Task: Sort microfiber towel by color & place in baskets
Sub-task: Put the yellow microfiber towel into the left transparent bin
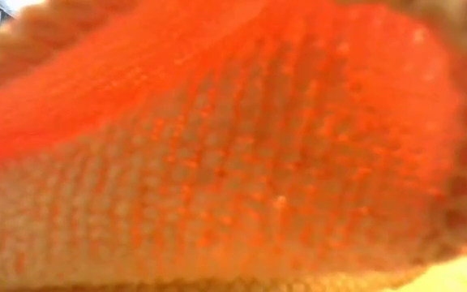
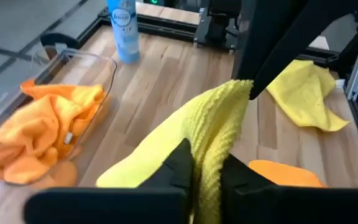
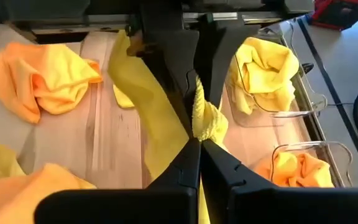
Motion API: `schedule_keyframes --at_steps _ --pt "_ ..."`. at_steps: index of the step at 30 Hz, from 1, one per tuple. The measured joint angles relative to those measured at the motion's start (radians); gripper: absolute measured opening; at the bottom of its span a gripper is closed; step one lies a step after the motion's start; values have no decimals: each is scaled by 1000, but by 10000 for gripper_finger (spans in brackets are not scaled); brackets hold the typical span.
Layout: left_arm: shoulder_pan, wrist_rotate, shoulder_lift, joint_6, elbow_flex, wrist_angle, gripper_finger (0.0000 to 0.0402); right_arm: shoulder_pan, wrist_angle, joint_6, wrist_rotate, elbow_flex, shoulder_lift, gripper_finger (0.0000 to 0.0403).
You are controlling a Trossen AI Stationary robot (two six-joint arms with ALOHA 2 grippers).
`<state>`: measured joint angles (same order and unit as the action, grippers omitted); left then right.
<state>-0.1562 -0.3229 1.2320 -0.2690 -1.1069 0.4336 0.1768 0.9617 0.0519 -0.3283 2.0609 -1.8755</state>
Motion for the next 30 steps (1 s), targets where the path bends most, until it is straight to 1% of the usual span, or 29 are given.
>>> schedule_keyframes --at_steps 3,6,8,11,14,16,17,19,20,22,26,28,30 --pt "0 0 0 -55 0 0 10 0 3 34 0 0 0 3" --pt "0 -31 -4 -94 0 11 3 0 66 61 6 0 1 17" --pt "0 -72 -8 -122 0 6 3 0 129 64 17 0 2 35" --pt "0 -111 -23 -171 0 15 1 0 239 97 32 0 2 71" --pt "1 -188 -60 -195 1 47 1 2 366 133 48 0 2 109" --pt "6 -266 -95 -220 -22 91 1 6 449 175 29 0 2 126" --pt "14 -296 -115 -237 -40 139 1 8 476 199 0 -1 2 132" --pt "38 -337 -148 -260 -95 246 1 16 473 229 -65 -32 14 138" --pt "50 -354 -161 -269 -129 299 1 20 470 241 -80 -58 25 139" --pt "81 -384 -180 -277 -199 434 1 22 398 265 -82 -132 65 137" --pt "175 -399 -188 -277 -334 662 0 18 219 347 -70 -373 187 125" --pt "239 -393 -187 -270 -373 730 0 11 122 419 -46 -516 262 117" --pt "314 -365 -187 -217 -380 754 0 6 18 499 -14 -653 340 109"
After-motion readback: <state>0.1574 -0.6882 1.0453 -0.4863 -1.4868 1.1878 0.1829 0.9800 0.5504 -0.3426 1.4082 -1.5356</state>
